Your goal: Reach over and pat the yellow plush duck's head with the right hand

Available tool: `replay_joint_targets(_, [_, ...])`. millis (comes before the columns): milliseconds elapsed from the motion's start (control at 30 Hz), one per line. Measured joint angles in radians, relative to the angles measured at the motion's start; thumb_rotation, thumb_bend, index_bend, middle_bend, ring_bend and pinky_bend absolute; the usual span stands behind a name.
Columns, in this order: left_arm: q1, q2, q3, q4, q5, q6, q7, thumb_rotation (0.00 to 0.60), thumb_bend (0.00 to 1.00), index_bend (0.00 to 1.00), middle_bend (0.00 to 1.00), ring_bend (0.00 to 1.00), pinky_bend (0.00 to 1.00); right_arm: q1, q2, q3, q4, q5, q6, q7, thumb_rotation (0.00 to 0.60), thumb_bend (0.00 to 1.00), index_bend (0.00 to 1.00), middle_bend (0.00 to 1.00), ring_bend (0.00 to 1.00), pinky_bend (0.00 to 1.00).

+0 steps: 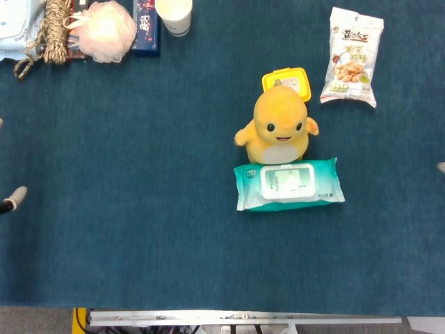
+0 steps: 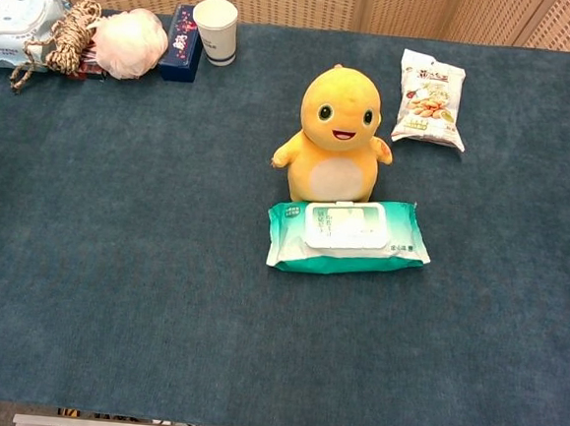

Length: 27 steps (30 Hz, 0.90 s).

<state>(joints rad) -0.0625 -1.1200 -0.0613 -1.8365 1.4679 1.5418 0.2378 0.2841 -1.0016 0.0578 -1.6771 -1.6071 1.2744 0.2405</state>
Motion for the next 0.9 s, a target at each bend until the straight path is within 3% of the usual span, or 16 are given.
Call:
replay_joint_targets(233, [0.005, 0.002, 0.002, 0.001, 0.002, 0.006, -0.008, 0.600, 0.03, 0.15, 0.07, 0.01, 0.00, 0.098, -0.009, 0.026, -0.048, -0.011, -0.104, 0.019, 0.439, 0.00, 0.02, 0.11, 0.00, 0.00])
replay_joint_targets(400, [0.008, 0.002, 0.003, 0.006, 0.002, 0.008, -0.015, 0.600, 0.03, 0.15, 0.07, 0.01, 0.00, 0.168, -0.026, 0.047, -0.078, 0.011, -0.186, 0.030, 0.286, 0.00, 0.05, 0.11, 0.00, 0.00])
replay_joint_targets(667, [0.011, 0.000, 0.004, 0.014, -0.001, 0.007, -0.020, 0.600, 0.03, 0.15, 0.07, 0.02, 0.00, 0.288, -0.089, 0.080, -0.098, 0.045, -0.314, -0.008, 0.113, 0.00, 0.08, 0.11, 0.00, 0.00])
replay_joint_targets(900, [0.015, -0.001, 0.005, 0.023, -0.006, 0.008, -0.028, 0.600, 0.03, 0.15, 0.07, 0.01, 0.00, 0.360, -0.167, 0.102, -0.068, 0.077, -0.367, -0.070, 0.062, 0.00, 0.08, 0.11, 0.00, 0.00])
